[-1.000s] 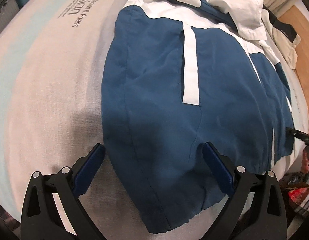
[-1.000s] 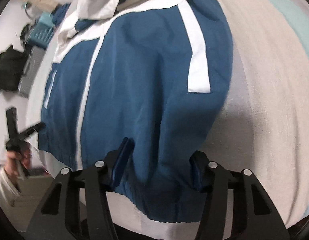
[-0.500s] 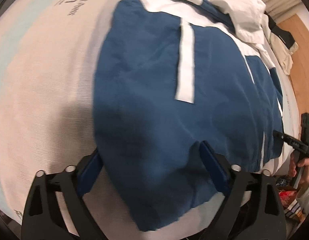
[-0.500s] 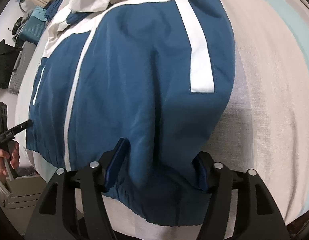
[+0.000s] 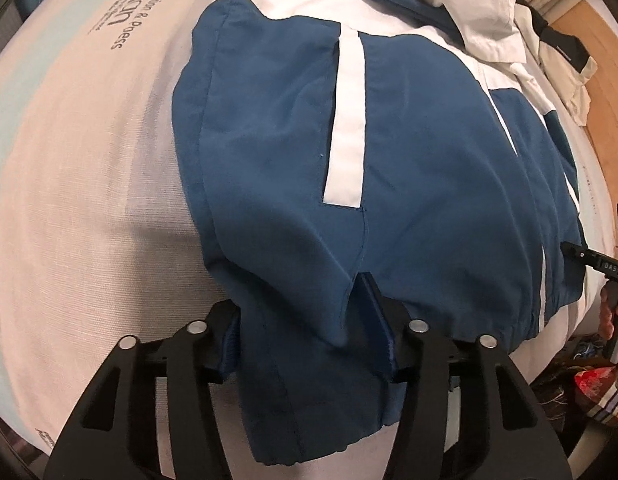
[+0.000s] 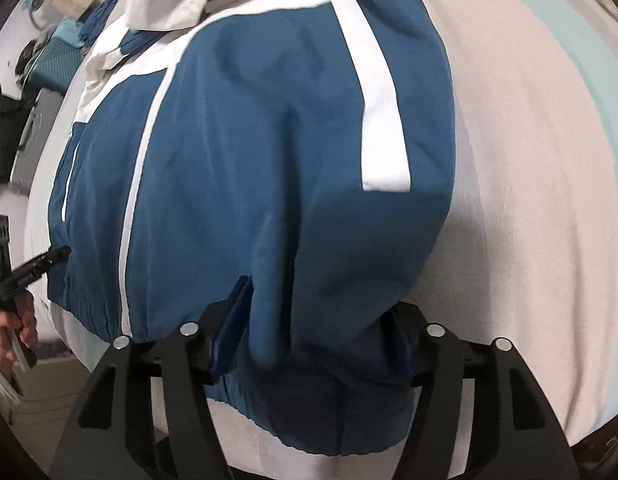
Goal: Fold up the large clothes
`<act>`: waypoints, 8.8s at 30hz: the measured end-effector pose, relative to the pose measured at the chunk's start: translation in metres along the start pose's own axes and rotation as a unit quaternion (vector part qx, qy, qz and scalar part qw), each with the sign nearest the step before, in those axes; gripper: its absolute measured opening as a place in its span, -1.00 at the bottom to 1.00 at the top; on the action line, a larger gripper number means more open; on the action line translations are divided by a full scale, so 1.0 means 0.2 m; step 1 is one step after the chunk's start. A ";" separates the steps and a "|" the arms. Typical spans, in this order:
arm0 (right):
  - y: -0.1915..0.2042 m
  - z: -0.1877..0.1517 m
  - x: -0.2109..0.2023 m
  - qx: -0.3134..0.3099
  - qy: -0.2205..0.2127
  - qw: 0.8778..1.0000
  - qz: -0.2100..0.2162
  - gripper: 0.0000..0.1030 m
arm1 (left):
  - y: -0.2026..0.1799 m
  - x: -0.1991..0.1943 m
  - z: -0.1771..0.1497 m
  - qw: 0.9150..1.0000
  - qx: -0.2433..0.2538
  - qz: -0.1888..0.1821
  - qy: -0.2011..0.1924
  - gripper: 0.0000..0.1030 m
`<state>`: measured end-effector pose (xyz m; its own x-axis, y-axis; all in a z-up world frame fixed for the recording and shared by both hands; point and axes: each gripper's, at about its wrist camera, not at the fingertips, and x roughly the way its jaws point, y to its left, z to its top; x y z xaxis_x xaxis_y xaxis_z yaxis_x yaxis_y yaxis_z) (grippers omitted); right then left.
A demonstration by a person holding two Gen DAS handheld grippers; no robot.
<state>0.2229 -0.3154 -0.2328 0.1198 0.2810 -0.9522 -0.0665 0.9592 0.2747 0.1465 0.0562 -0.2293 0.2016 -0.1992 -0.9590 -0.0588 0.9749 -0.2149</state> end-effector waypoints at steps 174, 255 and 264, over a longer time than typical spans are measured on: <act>0.34 2.31 0.40 -0.052 -0.075 0.990 -0.110 -0.88 | 0.05 0.45 2.29 0.994 0.042 0.085 -0.046 -0.88; 1.04 1.75 0.38 -0.088 -0.089 0.986 -0.112 0.81 | 0.32 0.25 1.82 0.999 0.009 0.021 -0.033 0.88; 1.02 1.73 0.42 -0.089 -0.087 0.987 -0.103 0.82 | 0.34 0.40 1.78 1.000 -0.015 0.005 -0.008 0.90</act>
<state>0.5618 -0.0852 -0.2096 0.3163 0.0955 -0.9439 -0.1934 0.9805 0.0344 0.5066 0.1422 -0.2549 0.2165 -0.1881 -0.9580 -0.0897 0.9733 -0.2114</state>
